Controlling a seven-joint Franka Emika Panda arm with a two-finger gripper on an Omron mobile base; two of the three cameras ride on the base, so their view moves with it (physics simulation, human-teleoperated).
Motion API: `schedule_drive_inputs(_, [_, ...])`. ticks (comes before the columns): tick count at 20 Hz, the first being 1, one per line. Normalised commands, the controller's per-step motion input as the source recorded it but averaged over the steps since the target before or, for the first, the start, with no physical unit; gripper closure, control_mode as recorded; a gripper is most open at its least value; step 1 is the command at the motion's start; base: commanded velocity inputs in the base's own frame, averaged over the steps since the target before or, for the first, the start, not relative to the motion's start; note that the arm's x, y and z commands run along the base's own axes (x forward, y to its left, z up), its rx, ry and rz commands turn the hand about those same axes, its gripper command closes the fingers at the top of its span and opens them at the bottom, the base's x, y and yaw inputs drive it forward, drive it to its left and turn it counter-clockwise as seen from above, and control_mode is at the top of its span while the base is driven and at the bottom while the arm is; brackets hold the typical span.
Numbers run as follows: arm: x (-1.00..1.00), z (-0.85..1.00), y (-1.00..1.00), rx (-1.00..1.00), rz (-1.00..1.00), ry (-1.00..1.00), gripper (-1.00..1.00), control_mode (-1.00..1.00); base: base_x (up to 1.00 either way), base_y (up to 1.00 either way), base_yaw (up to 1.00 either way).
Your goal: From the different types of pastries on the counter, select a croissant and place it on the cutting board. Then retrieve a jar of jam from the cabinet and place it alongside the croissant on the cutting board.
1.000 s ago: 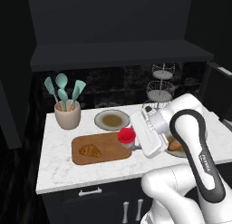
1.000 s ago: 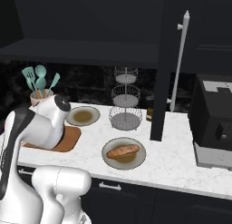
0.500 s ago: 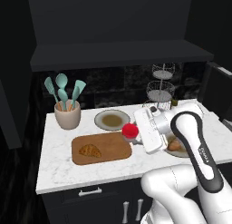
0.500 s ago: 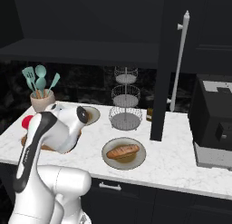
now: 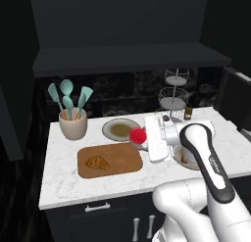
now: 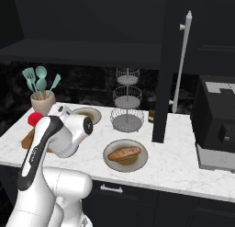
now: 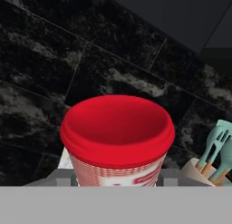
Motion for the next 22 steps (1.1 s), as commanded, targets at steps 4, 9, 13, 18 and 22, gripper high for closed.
schedule_drive_inputs(4, [-0.07,-0.07,0.45,0.17,-0.20,0.00,1.00,-1.00,0.00,0.00,0.00])
schedule_drive_inputs(9, [-0.12,-0.45,0.02,0.15,-0.12,0.08,1.00,-1.00,0.00,0.00,0.00])
schedule_drive_inputs(13, [-0.10,-0.83,0.13,0.10,-0.10,0.09,1.00,-1.00,0.00,0.00,0.00])
schedule_drive_inputs(18, [-0.01,-1.00,0.45,0.07,-0.08,0.08,1.00,-1.00,0.00,0.00,0.00])
schedule_drive_inputs(22, [0.00,-1.00,0.37,0.06,-0.06,0.07,1.00,-1.00,0.00,0.00,0.00])
